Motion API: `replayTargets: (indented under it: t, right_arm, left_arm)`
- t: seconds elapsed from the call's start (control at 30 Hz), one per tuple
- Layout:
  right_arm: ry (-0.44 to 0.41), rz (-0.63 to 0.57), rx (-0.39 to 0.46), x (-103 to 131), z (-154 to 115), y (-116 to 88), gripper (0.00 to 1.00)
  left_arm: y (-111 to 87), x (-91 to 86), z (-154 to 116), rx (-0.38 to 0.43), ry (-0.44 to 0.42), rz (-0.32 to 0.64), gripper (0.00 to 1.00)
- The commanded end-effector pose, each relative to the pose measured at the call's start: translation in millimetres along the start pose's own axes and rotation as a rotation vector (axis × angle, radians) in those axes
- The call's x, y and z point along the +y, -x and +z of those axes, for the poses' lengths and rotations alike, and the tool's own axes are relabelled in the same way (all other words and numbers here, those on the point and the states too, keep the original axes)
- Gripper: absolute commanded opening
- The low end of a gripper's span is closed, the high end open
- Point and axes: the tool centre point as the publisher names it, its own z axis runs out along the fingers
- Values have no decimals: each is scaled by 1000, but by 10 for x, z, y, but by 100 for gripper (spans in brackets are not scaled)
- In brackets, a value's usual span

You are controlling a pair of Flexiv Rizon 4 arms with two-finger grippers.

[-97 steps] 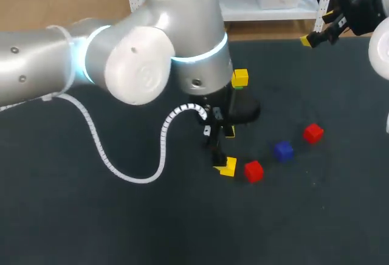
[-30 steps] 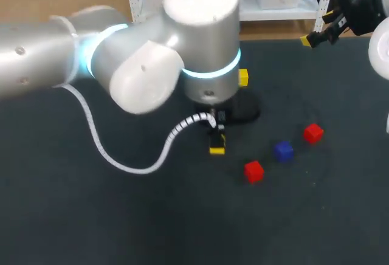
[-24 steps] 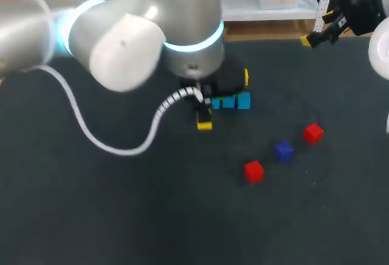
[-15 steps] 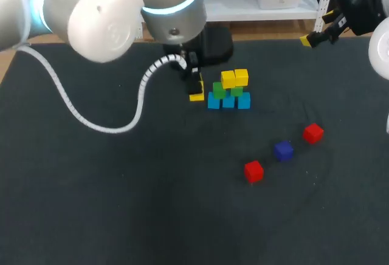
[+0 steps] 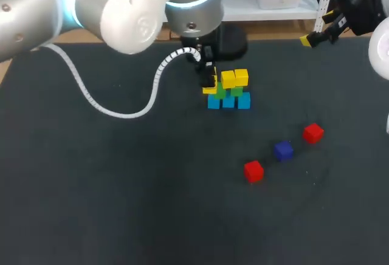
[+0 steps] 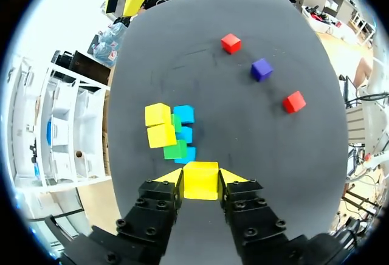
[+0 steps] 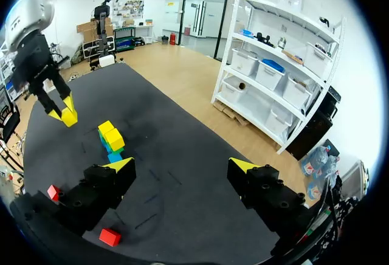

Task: Place the blue cubes, place green cubes on the blue cubes, place the yellow cubes on the green cubes, then place the red cubes on the yellow cubes, and place purple cube on the red cubes.

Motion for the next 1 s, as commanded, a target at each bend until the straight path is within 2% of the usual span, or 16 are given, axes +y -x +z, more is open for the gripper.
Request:
replayTargets:
  t: [0.03,0.37,0.5,0.73,1.0]
  right_arm:
    - [4,-1,-2,-10,2,-2,100]
    - [4,-1,-2,-10,2,-2,100]
    - [4,-1,-2,-10,2,-2,100]
    - [4,-1,-2,-10,2,-2,100]
    - [4,-1,-2,-10,2,-2,100]
  left_arm:
    - [33,140,99,15,-25,1,0]
    - [-2,316,138,8,-31,-28,0]
    - [15,300,178,-17,-65,-47,0]
    - [32,240,310,-12,-89,-52,0]
    - [63,337,348,-15,-85,-61,0]
